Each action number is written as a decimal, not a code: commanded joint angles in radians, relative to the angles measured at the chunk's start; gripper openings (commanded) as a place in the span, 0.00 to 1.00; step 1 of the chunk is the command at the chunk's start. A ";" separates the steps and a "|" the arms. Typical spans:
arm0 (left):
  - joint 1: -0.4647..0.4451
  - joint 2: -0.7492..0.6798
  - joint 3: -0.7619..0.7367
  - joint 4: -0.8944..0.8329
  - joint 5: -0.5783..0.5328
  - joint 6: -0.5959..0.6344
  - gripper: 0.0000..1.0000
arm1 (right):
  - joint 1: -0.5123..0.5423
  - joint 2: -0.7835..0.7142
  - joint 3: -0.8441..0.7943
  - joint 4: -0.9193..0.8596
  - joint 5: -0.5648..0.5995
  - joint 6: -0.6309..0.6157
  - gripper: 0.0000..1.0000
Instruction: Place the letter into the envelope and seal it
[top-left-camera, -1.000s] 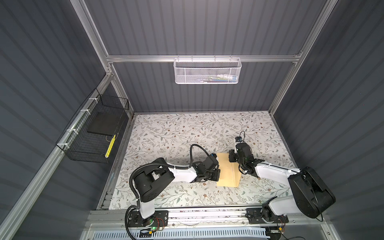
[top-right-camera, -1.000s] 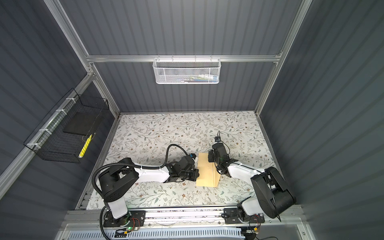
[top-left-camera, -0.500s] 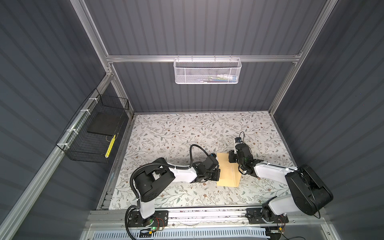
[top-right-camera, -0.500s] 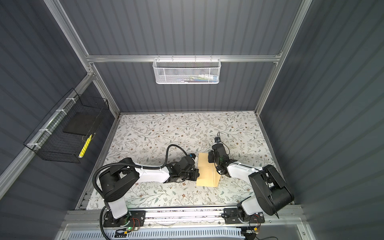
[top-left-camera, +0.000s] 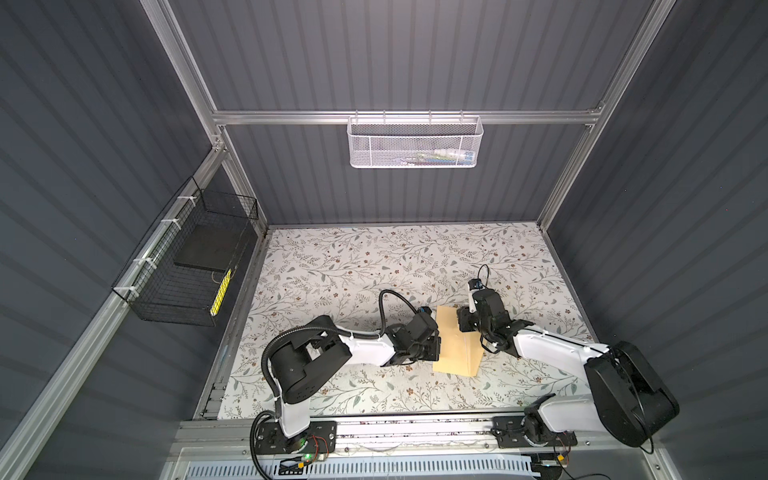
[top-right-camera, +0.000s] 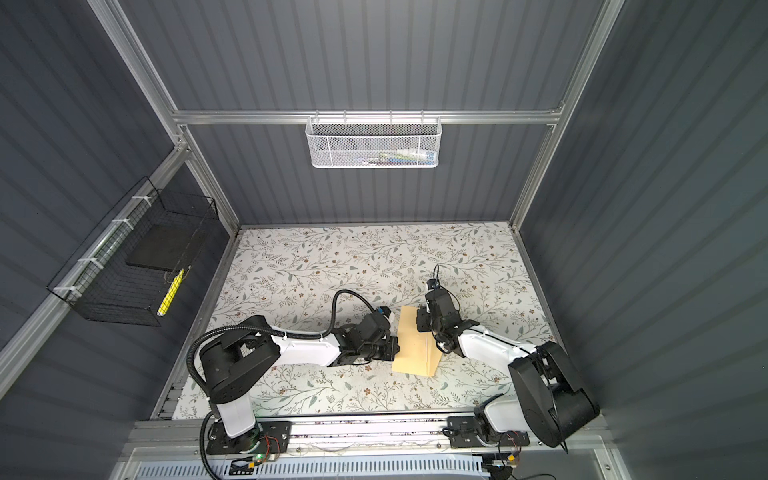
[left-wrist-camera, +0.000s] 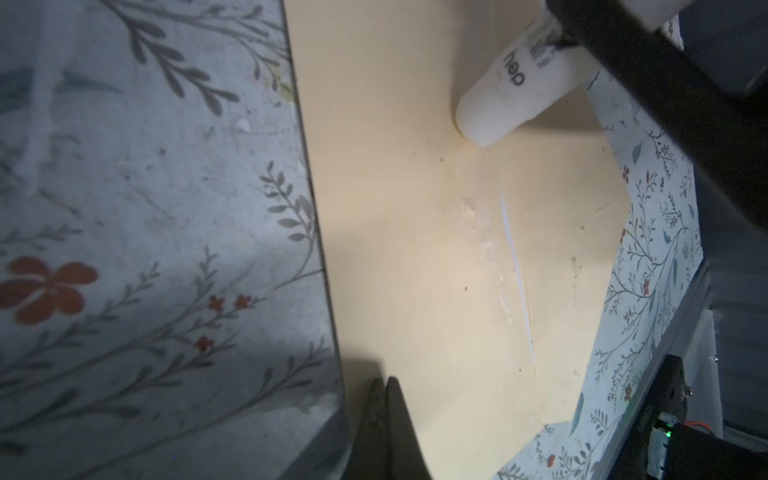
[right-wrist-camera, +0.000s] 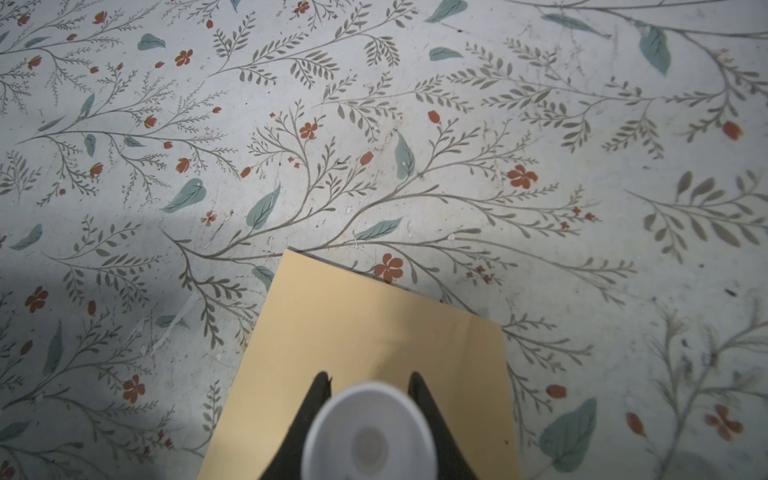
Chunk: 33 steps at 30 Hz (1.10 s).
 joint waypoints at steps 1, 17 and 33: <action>-0.003 0.039 -0.009 -0.065 -0.042 -0.021 0.00 | 0.010 -0.032 -0.023 -0.062 -0.025 0.026 0.00; -0.003 -0.103 0.037 -0.073 -0.030 -0.041 0.15 | 0.045 -0.110 -0.086 -0.090 0.030 0.088 0.00; -0.073 -0.053 0.049 -0.167 0.204 -0.101 0.12 | 0.057 -0.107 -0.098 -0.114 0.075 0.157 0.00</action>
